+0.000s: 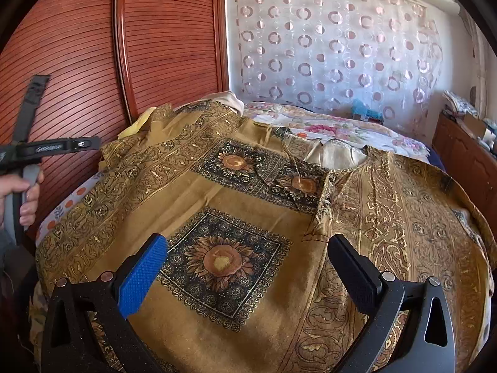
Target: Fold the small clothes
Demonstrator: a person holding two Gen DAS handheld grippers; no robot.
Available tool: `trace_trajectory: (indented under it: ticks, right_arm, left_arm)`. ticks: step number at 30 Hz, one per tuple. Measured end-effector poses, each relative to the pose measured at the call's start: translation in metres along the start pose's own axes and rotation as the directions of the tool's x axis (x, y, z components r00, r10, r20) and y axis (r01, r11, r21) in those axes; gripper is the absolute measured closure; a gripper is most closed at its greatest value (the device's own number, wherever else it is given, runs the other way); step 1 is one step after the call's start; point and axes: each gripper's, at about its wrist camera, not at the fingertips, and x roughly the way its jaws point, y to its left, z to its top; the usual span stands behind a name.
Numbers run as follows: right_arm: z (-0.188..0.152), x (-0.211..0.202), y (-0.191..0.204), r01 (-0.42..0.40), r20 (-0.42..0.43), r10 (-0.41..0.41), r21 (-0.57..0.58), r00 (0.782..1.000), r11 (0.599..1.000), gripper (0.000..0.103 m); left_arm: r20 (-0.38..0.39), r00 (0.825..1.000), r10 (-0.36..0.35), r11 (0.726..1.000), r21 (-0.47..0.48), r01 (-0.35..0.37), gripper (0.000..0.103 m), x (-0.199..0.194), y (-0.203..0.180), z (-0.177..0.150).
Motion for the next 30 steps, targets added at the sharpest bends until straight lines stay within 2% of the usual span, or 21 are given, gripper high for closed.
trace_trajectory:
  ticks: [4,6,9,13,18,20,21,22,27,30]
  right_arm:
    - [-0.002,-0.003,0.005,0.007,0.009,-0.007,-0.025,1.000,1.000,0.000]
    - [-0.002,0.000,0.006,0.009,0.012,-0.008,-0.025,1.000,1.000,0.000]
    - [-0.002,0.001,0.004,0.006,0.014,-0.006,-0.013,1.000,1.000,0.000]
    - [-0.002,0.003,0.001,0.003,0.009,-0.003,0.000,1.000,1.000,0.000]
    - [-0.002,0.004,0.001,0.006,0.007,-0.006,-0.004,1.000,1.000,0.000]
    - [-0.002,0.004,0.001,0.005,0.005,-0.005,-0.006,1.000,1.000,0.000]
    - [-0.002,0.004,0.001,0.004,0.005,-0.004,-0.006,1.000,1.000,0.000]
    - [-0.002,0.004,0.001,0.004,0.004,-0.004,-0.005,1.000,1.000,0.000]
    - [-0.003,0.006,-0.006,-0.021,-0.007,0.021,0.020,1.000,1.000,0.000]
    - [-0.003,0.008,-0.013,-0.029,-0.018,0.029,0.047,0.999,0.998,0.000]
  left_arm:
    - [-0.062,0.998,-0.009,0.999,-0.035,0.006,0.048,0.019,0.004,-0.002]
    - [-0.077,0.997,-0.012,1.000,-0.026,0.010,0.050,0.024,0.001,-0.003]
    - [-0.060,0.998,-0.021,0.999,-0.045,0.018,0.052,0.023,0.002,0.000]
    - [-0.027,0.999,-0.021,0.999,-0.048,0.019,0.061,0.022,0.004,0.012]
    - [-0.029,0.999,-0.022,0.997,-0.080,0.020,0.061,0.029,0.013,0.024]
    - [-0.017,1.000,-0.016,0.997,-0.080,0.015,0.076,0.029,0.013,0.026]
    - [-0.008,1.000,-0.011,0.998,-0.067,0.010,0.082,0.027,0.011,0.026]
    - [-0.003,1.000,-0.018,0.998,-0.056,0.018,0.093,0.027,0.008,0.027]
    - [0.045,0.995,-0.087,0.996,0.040,0.085,0.096,0.012,-0.015,0.032]
    - [0.077,0.987,-0.139,0.982,0.140,0.128,0.097,-0.005,-0.041,0.032]
